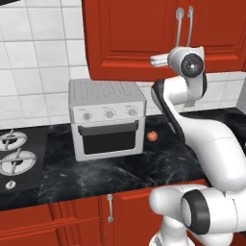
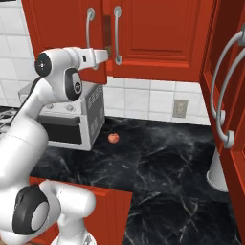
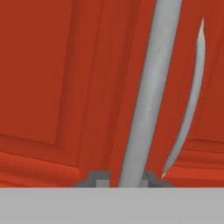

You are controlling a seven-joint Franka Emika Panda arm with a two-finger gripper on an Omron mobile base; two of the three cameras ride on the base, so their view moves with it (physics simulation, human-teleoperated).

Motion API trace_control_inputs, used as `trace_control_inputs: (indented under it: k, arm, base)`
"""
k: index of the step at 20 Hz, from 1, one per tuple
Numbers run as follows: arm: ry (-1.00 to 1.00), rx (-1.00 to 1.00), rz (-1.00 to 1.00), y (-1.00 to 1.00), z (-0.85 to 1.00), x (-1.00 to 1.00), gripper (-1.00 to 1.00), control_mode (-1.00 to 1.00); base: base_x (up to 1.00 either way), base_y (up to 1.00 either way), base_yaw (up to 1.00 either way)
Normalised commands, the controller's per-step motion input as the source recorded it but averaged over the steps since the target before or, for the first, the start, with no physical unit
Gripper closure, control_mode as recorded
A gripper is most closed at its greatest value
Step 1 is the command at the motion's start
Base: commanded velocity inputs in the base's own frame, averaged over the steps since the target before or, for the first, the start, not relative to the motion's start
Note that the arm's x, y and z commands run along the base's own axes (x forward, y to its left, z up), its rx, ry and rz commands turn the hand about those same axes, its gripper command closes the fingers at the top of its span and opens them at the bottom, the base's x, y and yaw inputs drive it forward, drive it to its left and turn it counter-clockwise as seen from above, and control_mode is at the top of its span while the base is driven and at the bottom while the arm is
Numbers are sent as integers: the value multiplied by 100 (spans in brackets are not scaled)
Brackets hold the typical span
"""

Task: Pick the sponge and dish brush from the cabinet and place them on the counter.

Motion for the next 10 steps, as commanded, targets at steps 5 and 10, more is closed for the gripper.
trace_control_inputs:
  k: [5, 10]
  arm:
    - [7, 5, 3, 35, 5, -28, 100, -100]
    - [8, 5, 0, 40, 8, -33, 100, -100]
  base:
    - [0, 0, 0]
    - [0, 0, 0]
